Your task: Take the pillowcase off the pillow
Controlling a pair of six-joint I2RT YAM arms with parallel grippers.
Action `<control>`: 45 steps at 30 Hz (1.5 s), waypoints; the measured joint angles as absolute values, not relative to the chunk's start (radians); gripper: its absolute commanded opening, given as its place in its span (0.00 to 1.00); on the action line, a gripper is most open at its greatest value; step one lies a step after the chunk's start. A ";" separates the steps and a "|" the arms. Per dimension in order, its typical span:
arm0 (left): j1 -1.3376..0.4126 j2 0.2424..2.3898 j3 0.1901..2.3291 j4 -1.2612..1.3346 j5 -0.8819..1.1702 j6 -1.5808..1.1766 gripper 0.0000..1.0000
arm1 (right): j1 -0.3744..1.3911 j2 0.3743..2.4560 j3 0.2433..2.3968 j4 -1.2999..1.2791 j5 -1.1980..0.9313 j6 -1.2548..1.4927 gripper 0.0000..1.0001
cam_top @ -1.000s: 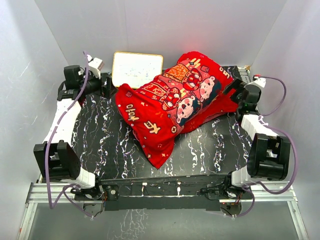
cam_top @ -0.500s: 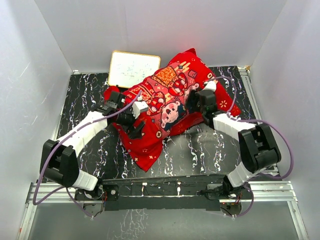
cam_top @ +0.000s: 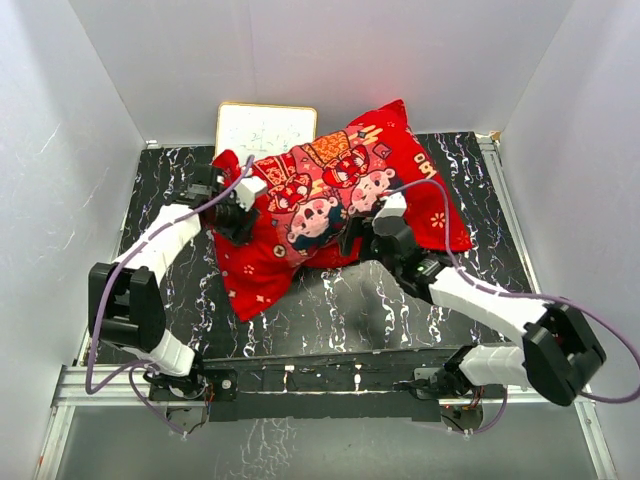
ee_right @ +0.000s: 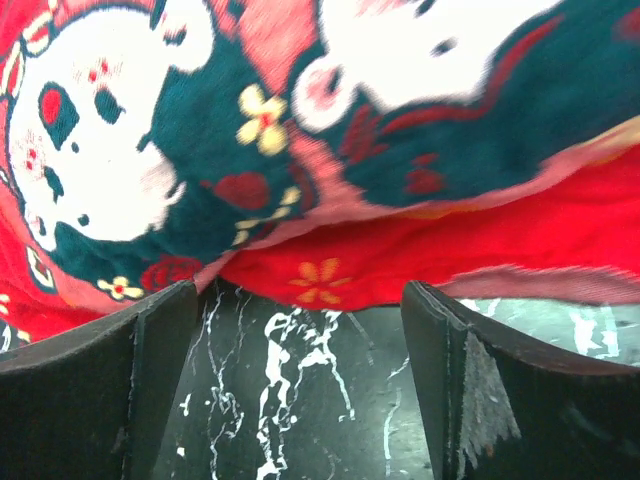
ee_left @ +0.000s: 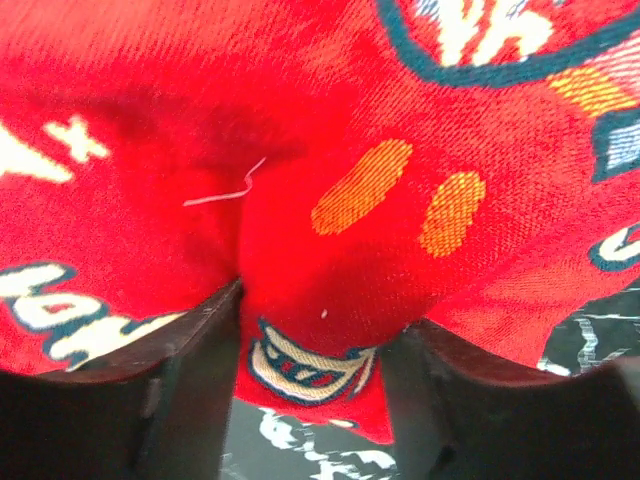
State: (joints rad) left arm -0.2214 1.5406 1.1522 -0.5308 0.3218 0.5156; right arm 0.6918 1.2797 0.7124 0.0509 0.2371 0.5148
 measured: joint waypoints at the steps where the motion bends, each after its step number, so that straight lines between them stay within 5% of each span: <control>1: -0.199 1.548 1.164 -0.532 0.318 0.516 0.30 | 0.686 1.250 0.712 0.040 0.253 0.513 0.95; 6: -0.141 1.577 1.186 -0.523 0.270 0.532 0.08 | 0.541 1.171 0.731 0.003 0.248 0.500 0.98; 11: -0.133 1.629 1.240 -0.548 0.221 0.522 0.01 | 0.194 1.187 0.733 0.000 0.216 0.492 0.98; 18: -0.068 1.736 1.383 -0.601 0.185 0.518 0.00 | 0.163 1.315 0.736 0.004 0.235 0.480 0.98; 20: -0.064 1.745 1.400 -0.619 0.182 0.521 0.00 | 0.165 1.351 0.736 0.015 0.226 0.482 0.90; 21: -0.065 1.748 1.409 -0.630 0.182 0.522 0.06 | 0.165 1.367 0.736 0.026 0.218 0.485 0.83; 22: -0.065 1.752 1.420 -0.645 0.183 0.523 0.24 | 0.165 1.382 0.736 0.038 0.207 0.488 0.74; 23: -0.065 1.757 1.433 -0.661 0.187 0.523 0.53 | 0.165 1.396 0.736 0.051 0.190 0.493 0.66; 25: -0.064 1.768 1.461 -0.697 0.200 0.526 0.93 | 0.167 1.421 0.736 0.075 0.152 0.506 0.55; 34: -0.015 1.765 1.528 -0.896 0.310 0.548 0.97 | 0.317 1.439 0.733 0.066 0.196 0.524 0.30; 36: 0.005 1.753 1.522 -0.915 0.321 0.566 0.97 | 0.343 1.412 0.720 0.047 0.201 0.530 0.36; 41: 0.057 1.675 1.394 -0.894 0.303 0.623 0.97 | 0.358 1.283 0.704 -0.057 0.224 0.555 0.83; 45: 0.063 1.623 1.231 -0.828 0.266 0.651 0.97 | 0.340 1.160 0.688 -0.126 0.237 0.575 0.91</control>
